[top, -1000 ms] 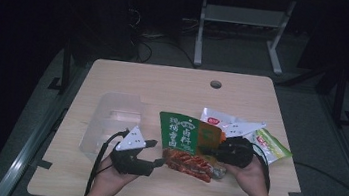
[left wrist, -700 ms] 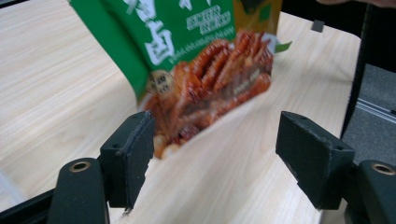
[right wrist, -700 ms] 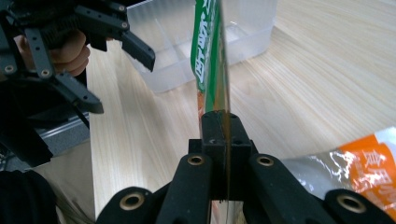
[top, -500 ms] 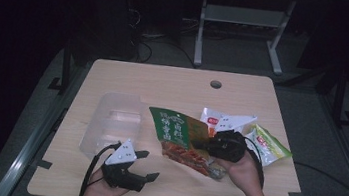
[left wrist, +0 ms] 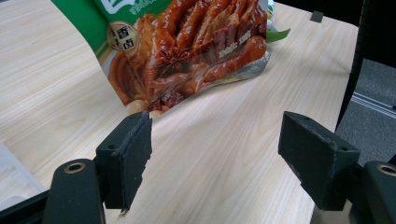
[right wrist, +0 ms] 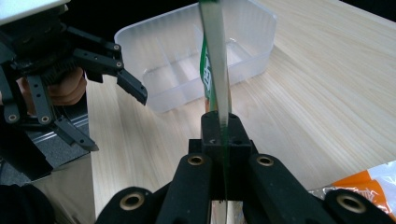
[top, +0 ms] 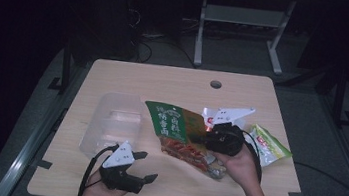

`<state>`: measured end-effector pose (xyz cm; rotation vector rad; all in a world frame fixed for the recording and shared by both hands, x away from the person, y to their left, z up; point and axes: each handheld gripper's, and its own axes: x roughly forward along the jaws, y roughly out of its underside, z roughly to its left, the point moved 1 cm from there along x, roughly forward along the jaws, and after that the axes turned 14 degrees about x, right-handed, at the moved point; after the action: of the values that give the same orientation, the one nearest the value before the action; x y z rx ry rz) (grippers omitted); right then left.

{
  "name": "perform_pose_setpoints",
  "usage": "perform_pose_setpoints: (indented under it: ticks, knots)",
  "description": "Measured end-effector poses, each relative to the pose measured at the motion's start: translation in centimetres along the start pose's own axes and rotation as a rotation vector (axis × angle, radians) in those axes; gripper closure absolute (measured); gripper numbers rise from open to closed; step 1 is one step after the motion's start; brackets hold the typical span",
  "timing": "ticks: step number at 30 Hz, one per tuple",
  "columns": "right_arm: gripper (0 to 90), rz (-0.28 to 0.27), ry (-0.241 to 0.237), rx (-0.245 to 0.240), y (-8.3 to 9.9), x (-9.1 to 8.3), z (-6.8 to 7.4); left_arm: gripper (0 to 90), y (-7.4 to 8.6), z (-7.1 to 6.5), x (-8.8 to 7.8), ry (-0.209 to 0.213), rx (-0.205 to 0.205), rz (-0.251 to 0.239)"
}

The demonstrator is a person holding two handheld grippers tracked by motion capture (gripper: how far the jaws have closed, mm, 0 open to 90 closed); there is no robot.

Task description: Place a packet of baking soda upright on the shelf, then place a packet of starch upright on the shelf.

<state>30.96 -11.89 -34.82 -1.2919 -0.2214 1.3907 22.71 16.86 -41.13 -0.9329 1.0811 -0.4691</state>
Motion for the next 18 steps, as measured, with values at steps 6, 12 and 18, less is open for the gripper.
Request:
perform_pose_setpoints:
  ticks: [6,12,18]
  knots:
    - [90.0,-0.012,-0.004,-0.004,-0.5,-0.5,0.1,25.3,0.1,0.0,0.0,0.009,0.007,0.007]
    - [90.0,-0.023,-0.01,0.001,-1.2,-0.6,0.1,25.3,0.0,-0.2,-0.2,0.012,0.006,-0.002]
    - [90.0,-0.026,-0.014,0.001,-2.1,-0.6,0.3,25.0,-0.3,-0.9,-0.1,0.027,0.018,0.0]
